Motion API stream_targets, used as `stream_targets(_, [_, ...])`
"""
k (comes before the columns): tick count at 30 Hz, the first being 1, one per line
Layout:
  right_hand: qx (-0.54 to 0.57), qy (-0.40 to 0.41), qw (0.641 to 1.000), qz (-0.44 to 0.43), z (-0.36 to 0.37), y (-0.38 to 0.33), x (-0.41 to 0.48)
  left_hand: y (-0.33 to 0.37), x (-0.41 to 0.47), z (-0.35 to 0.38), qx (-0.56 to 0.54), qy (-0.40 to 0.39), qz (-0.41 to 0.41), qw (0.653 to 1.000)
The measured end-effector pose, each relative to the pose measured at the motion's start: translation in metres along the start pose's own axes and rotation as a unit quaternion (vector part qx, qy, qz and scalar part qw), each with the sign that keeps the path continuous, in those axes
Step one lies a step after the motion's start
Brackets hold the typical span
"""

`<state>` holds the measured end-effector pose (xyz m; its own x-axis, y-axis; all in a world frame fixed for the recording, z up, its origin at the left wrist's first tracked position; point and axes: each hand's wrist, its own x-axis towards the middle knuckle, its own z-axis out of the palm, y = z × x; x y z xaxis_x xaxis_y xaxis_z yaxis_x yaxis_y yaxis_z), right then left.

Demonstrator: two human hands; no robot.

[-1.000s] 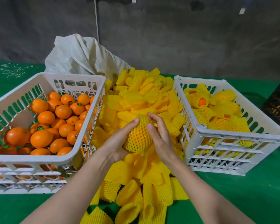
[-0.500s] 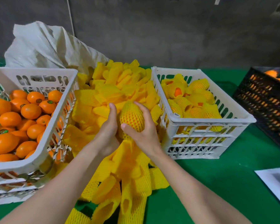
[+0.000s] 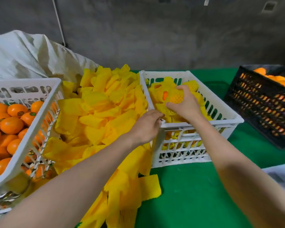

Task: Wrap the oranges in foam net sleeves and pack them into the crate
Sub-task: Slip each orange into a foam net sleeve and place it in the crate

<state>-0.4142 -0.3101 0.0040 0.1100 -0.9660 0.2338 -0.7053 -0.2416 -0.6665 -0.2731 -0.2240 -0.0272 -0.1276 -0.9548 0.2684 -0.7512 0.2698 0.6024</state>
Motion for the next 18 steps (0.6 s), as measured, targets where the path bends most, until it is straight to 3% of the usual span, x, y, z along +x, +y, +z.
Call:
stream_targets(3, [-0.178, -0.075, 0.981, 0.037, 0.001, 0.01, 0.011, -0.003, 0.005, -0.003, 0.041, -0.001, 0.016, 0.999])
stream_targets(5, [-0.306, -0.122, 0.943, 0.047, 0.001, 0.012, 0.013, -0.004, 0.006, -0.007, 0.051, -0.015, 0.02, 0.998])
stream_targets(8, [-0.411, -0.178, 0.893, 0.036, 0.006, 0.005, 0.02, -0.004, 0.008, -0.01, 0.061, -0.024, 0.02, 0.998])
stream_targets(12, [-0.408, -0.228, 0.884, 0.005, 0.008, -0.007, 0.034, -0.005, 0.008, -0.008, 0.063, -0.018, 0.014, 0.998])
stream_targets(18, [-0.374, -0.127, 0.918, 0.039, 0.025, 0.013, 0.026, -0.006, 0.004, -0.005, 0.046, -0.026, 0.013, 0.999])
